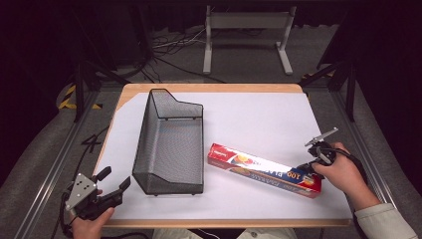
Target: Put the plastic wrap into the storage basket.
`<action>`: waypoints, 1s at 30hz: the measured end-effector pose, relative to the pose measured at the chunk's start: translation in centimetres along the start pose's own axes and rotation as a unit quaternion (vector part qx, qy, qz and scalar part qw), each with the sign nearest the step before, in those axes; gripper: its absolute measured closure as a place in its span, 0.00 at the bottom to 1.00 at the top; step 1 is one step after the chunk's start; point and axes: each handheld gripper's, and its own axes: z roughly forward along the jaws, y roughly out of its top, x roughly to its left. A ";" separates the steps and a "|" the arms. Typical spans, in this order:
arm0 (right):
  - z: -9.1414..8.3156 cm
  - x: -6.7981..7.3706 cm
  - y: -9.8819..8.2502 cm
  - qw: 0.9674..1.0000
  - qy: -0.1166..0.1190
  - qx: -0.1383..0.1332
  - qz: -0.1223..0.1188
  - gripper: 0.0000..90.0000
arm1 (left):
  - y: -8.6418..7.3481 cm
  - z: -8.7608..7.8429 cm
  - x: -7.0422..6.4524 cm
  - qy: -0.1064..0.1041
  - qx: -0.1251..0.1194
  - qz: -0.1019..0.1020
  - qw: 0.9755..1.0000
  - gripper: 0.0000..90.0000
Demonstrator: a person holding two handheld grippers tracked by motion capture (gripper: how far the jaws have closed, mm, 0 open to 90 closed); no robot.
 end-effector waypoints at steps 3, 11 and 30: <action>-0.3 0.0 0.2 0.999 -0.013 -0.029 -0.007 0.78 | 0.0 0.0 0.0 0.000 0.000 -0.001 1.000 0.29; -1.6 2.0 1.7 0.987 -0.013 -0.152 -0.053 0.36 | 0.0 0.0 0.0 0.000 0.000 0.000 1.000 0.29; 0.2 8.6 5.0 0.968 0.039 -0.165 -0.184 0.13 | 0.0 0.0 0.0 0.000 -0.001 -0.002 1.000 0.29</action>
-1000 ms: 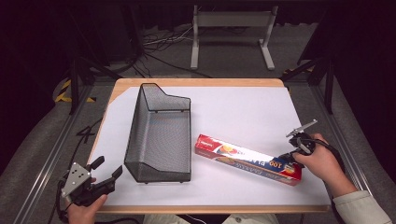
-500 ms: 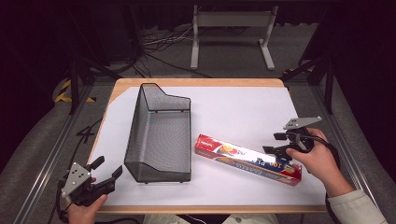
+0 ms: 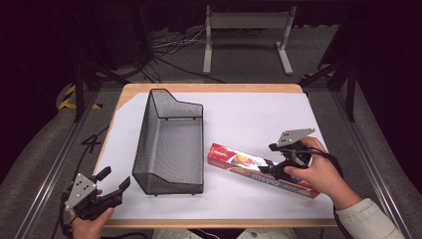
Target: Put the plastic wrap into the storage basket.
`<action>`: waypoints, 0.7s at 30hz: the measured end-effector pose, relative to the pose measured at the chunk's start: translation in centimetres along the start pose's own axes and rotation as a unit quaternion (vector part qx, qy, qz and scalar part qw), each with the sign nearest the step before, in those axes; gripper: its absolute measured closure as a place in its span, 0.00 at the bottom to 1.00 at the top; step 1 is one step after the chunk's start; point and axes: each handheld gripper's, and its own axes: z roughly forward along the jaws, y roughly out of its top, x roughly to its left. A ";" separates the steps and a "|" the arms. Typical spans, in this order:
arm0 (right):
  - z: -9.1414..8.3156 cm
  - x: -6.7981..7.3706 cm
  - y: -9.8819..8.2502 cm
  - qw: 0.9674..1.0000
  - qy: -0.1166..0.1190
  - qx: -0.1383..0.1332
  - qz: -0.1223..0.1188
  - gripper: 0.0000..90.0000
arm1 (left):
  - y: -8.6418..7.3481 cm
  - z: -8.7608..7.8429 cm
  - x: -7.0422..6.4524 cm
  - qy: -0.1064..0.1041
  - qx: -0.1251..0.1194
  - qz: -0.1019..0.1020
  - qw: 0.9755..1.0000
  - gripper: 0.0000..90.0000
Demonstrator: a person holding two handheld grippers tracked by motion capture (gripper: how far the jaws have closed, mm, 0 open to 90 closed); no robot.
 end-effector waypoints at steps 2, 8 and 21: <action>0.6 -0.2 -0.1 1.000 0.002 0.016 0.000 0.12 | 0.0 0.0 0.0 0.000 0.001 0.002 1.000 0.29; 2.4 -0.5 -0.7 0.998 0.004 0.061 -0.007 0.11 | 0.0 0.0 0.0 0.001 0.001 0.000 1.000 0.29; 4.7 -0.3 -0.9 0.992 0.013 0.118 -0.041 0.09 | 0.0 0.0 0.0 -0.001 0.001 0.000 1.000 0.29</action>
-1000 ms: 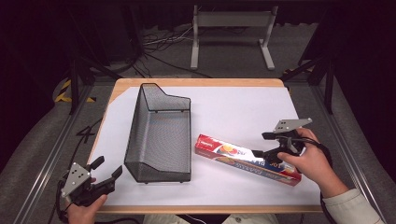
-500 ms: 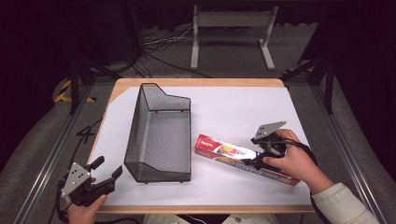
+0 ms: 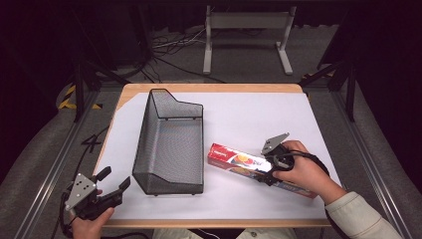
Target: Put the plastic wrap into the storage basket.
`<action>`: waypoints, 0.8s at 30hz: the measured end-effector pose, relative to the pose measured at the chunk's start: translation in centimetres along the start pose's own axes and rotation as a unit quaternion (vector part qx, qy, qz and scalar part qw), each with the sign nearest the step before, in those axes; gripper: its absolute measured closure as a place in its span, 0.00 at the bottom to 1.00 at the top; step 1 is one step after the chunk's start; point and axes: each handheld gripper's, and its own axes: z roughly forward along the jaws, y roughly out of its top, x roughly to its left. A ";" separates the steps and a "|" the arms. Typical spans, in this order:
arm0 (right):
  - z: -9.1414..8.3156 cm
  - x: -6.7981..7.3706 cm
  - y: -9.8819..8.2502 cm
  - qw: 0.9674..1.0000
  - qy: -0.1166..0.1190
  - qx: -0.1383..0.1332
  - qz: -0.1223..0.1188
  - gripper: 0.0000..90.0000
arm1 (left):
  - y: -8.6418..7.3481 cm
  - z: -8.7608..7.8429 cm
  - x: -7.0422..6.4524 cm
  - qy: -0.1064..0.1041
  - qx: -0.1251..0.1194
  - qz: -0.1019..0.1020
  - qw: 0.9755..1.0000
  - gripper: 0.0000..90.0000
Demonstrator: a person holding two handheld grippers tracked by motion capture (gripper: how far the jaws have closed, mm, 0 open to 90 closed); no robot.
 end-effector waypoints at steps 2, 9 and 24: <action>0.3 0.0 0.0 1.000 -0.001 0.009 -0.003 0.10 | 0.0 0.0 0.0 0.000 0.000 0.001 1.000 0.29; 1.1 -0.1 0.0 0.999 0.002 0.051 -0.013 0.28 | 0.0 0.0 0.0 -0.001 0.001 0.001 1.000 0.29; 0.0 0.6 0.4 0.996 0.003 0.072 -0.045 0.44 | 0.0 0.0 0.0 0.001 0.000 0.002 1.000 0.29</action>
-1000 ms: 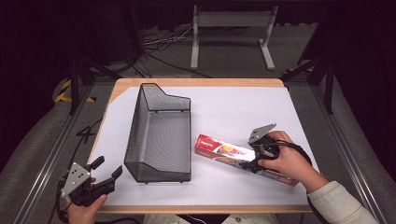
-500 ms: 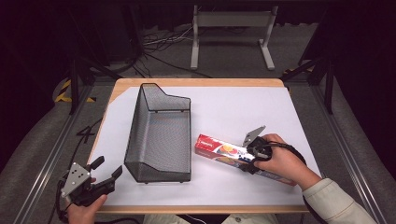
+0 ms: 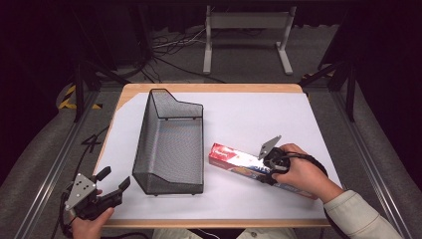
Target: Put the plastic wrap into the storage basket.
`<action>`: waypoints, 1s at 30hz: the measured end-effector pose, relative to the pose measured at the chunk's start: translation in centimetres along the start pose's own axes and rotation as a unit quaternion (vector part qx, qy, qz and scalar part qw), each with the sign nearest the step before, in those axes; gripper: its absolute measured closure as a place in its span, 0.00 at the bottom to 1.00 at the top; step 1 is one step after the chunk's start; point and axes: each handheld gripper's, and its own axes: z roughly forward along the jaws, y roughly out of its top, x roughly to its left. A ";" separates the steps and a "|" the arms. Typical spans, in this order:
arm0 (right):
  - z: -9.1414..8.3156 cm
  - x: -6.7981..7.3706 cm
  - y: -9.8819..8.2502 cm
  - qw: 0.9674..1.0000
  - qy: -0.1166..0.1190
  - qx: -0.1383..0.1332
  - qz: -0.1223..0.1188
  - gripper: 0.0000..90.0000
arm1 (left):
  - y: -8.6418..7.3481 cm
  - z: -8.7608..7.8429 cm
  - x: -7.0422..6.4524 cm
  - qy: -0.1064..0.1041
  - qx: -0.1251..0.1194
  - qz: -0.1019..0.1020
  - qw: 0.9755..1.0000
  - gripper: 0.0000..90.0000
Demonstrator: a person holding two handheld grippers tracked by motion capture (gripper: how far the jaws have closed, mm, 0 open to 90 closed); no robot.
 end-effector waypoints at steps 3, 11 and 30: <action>-0.7 0.0 0.0 1.000 -0.002 -0.005 0.002 0.44 | 0.0 0.0 0.0 0.001 -0.002 -0.002 1.000 0.29; -3.3 0.3 0.4 0.999 -0.009 -0.043 0.012 0.44 | 0.0 0.0 0.0 0.001 -0.002 -0.002 1.000 0.29; -7.2 0.8 1.9 0.990 -0.025 -0.130 0.048 0.44 | 0.0 0.0 0.0 0.001 -0.002 0.000 1.000 0.29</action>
